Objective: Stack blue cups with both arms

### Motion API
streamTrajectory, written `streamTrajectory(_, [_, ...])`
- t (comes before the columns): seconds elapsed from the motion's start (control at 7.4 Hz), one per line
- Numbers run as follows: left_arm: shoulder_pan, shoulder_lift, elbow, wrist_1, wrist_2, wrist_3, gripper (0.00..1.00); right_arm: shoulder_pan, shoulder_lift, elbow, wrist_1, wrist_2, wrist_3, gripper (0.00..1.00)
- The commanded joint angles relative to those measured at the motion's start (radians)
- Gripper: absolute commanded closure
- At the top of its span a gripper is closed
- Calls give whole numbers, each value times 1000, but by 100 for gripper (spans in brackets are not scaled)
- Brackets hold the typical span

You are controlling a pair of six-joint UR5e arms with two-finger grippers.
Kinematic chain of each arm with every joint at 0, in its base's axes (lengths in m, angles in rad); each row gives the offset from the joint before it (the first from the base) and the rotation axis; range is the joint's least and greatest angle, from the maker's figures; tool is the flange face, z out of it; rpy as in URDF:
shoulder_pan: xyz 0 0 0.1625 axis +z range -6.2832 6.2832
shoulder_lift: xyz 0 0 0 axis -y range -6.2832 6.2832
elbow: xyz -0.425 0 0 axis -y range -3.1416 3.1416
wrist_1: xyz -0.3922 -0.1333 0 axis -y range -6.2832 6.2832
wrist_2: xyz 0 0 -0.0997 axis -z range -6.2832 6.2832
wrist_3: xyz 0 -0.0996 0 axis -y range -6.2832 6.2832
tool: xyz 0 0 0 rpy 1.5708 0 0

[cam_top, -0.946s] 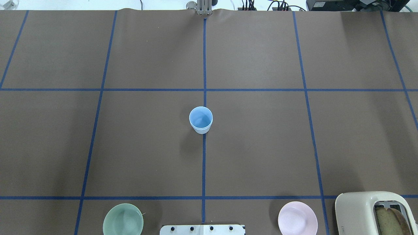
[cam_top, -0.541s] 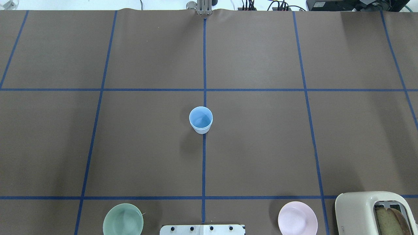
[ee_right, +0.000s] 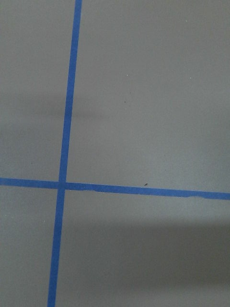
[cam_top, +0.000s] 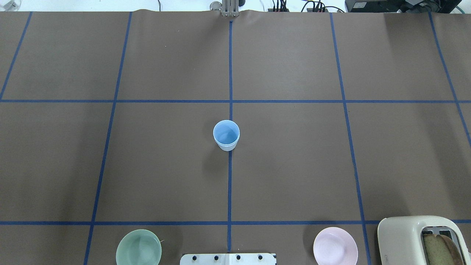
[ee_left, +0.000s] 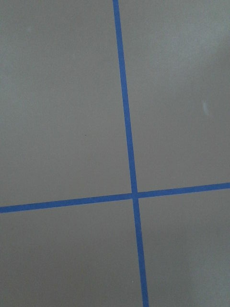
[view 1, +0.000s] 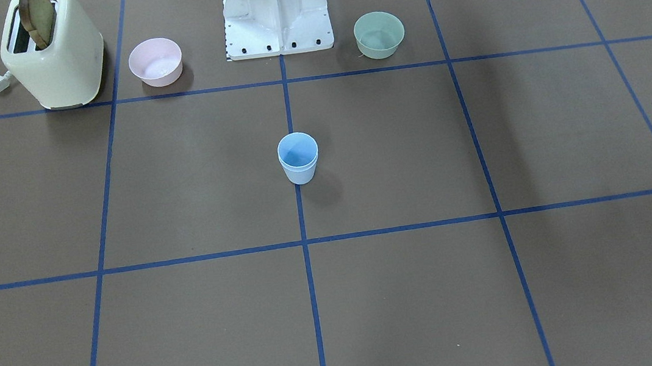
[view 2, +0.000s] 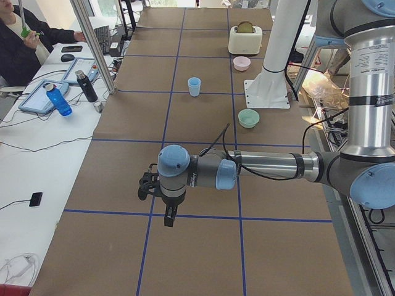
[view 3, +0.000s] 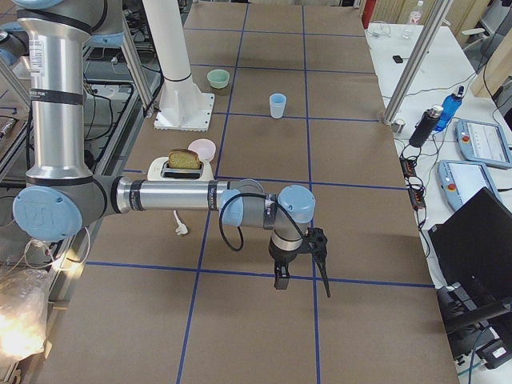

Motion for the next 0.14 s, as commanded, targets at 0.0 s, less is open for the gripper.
streamTrajectory(0.0, [0, 0, -1, 1, 0, 0, 2, 0, -2, 0, 1, 0, 0, 0])
